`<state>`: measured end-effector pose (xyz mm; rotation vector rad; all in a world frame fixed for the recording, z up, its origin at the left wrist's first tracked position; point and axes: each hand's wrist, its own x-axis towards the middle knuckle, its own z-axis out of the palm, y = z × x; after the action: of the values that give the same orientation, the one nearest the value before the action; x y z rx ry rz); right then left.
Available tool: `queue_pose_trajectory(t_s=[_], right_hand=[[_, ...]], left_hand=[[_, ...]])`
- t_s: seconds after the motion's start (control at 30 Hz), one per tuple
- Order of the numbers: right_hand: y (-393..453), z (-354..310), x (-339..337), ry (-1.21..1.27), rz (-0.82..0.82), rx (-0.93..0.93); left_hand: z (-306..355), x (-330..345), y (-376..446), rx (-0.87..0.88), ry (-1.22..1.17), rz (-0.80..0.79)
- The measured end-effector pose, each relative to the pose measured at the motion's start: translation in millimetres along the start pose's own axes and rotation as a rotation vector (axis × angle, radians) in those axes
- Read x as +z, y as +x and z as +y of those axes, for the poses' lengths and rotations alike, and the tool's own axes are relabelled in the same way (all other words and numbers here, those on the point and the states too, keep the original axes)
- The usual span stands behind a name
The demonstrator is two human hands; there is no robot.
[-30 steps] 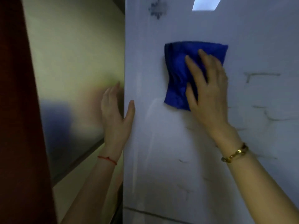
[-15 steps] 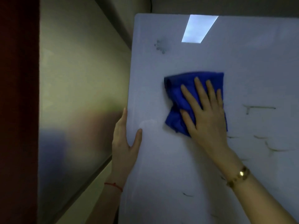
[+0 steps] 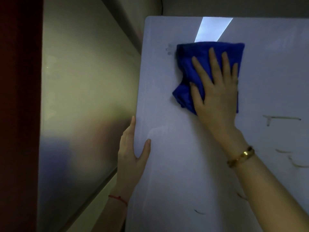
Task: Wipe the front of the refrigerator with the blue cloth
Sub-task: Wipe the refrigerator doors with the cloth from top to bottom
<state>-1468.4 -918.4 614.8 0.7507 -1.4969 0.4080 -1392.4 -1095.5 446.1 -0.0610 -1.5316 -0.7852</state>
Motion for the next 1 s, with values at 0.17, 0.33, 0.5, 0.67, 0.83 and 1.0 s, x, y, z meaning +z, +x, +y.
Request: queue_pose_trajectory(t_s=[0.17, 0.33, 0.5, 0.67, 0.83, 1.0], right_hand=[[-76, -25, 10, -0.046, -0.170, -0.358], [-93, 11, -8, -0.070, -0.177, -0.330], [-48, 11, -6, 0.025, -0.014, -0.028], [-173, 0, -7, -0.051, -0.238, -0.324], [-170, 24, -20, -0.065, -0.210, -0.263], [-126, 12, -11, 0.023, -0.048, 0.028]], left_hand=[[-5, 3, -1, 0.009, -0.015, 0.021], [-4, 5, -4, 0.006, -0.023, 0.028], [-4, 8, -9, -0.012, -0.040, 0.027], [-5, 11, -9, -0.010, -0.030, 0.049], [-2, 12, -12, -0.025, -0.057, 0.062], [-5, 10, -15, -0.056, -0.064, 0.044]])
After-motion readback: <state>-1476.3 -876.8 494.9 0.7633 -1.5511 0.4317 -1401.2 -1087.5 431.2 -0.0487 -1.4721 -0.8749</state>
